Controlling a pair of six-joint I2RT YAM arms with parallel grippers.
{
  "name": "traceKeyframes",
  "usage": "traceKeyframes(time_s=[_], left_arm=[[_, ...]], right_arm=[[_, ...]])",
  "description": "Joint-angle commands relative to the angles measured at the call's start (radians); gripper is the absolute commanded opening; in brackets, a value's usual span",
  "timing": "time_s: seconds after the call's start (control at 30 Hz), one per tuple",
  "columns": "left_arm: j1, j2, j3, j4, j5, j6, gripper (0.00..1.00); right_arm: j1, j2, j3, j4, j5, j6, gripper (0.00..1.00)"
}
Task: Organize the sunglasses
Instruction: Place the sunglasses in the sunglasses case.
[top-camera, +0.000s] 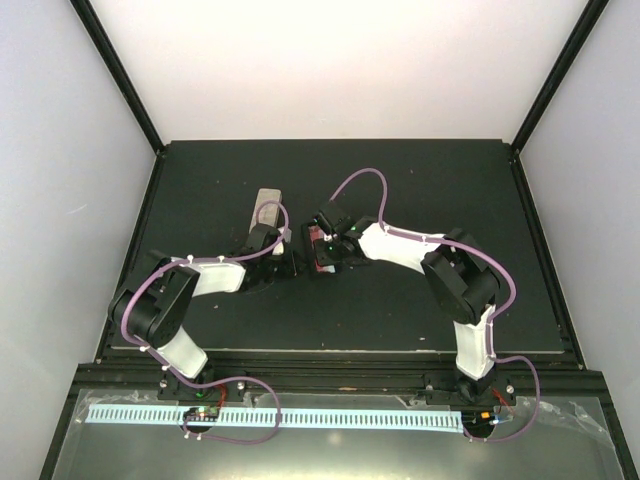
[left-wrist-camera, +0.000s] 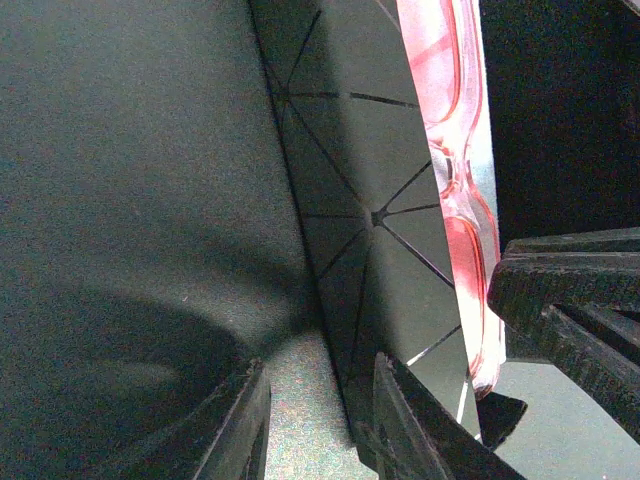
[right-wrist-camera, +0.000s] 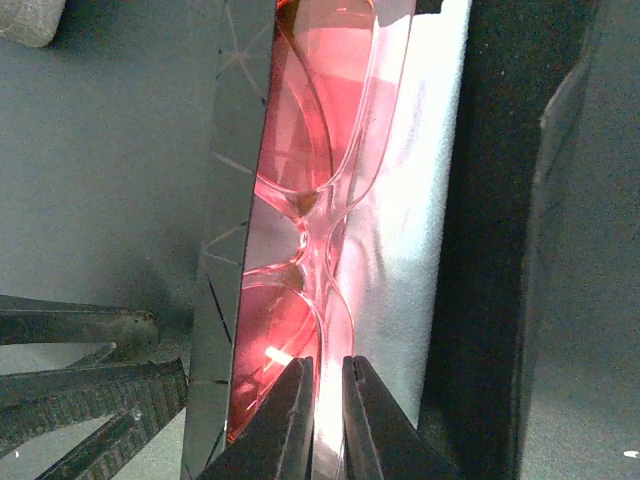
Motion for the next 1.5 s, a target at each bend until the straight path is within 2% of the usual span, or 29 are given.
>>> traceKeyframes(time_s=[0.0, 0.13, 0.27, 0.4, 0.57, 0.7, 0.9, 1.1, 1.3, 1.47], left_arm=[[-0.005, 0.015, 0.008, 0.025, 0.018, -0.005, 0.28], [-0.005, 0.017, 0.011, 0.022, 0.016, -0.001, 0.28], [-0.005, 0.01, 0.019, -0.013, -0.036, 0.007, 0.28], [-0.004, -0.005, 0.033, -0.052, -0.095, 0.017, 0.27], [-0.002, 0.002, 0.06, -0.07, -0.113, 0.03, 0.26], [-0.001, 0.02, 0.08, -0.074, -0.112, 0.036, 0.26], [0.001, 0.055, 0.106, -0.079, -0.095, 0.044, 0.26], [0.001, 0.069, 0.106, -0.074, -0.089, 0.045, 0.26], [0.001, 0.074, 0.106, -0.067, -0.082, 0.047, 0.26], [0.002, 0.075, 0.105, -0.066, -0.079, 0.051, 0.26]], right_arm=[[0.009, 0.014, 0.022, 0.045, -0.038, 0.003, 0.12], [0.009, -0.004, 0.012, 0.054, -0.008, 0.012, 0.12], [0.008, -0.047, -0.004, 0.05, 0.088, 0.021, 0.13], [0.008, -0.057, 0.006, 0.033, 0.162, 0.019, 0.18], [0.008, -0.019, 0.041, 0.03, 0.149, 0.014, 0.24], [0.008, 0.026, 0.074, 0.034, 0.118, 0.009, 0.25], [0.01, 0.079, 0.102, 0.054, 0.016, 0.013, 0.21], [0.01, 0.083, 0.095, 0.065, 0.015, 0.019, 0.21], [0.008, 0.083, 0.092, 0.102, -0.036, 0.023, 0.11], [0.008, 0.081, 0.091, 0.107, -0.021, 0.026, 0.09]])
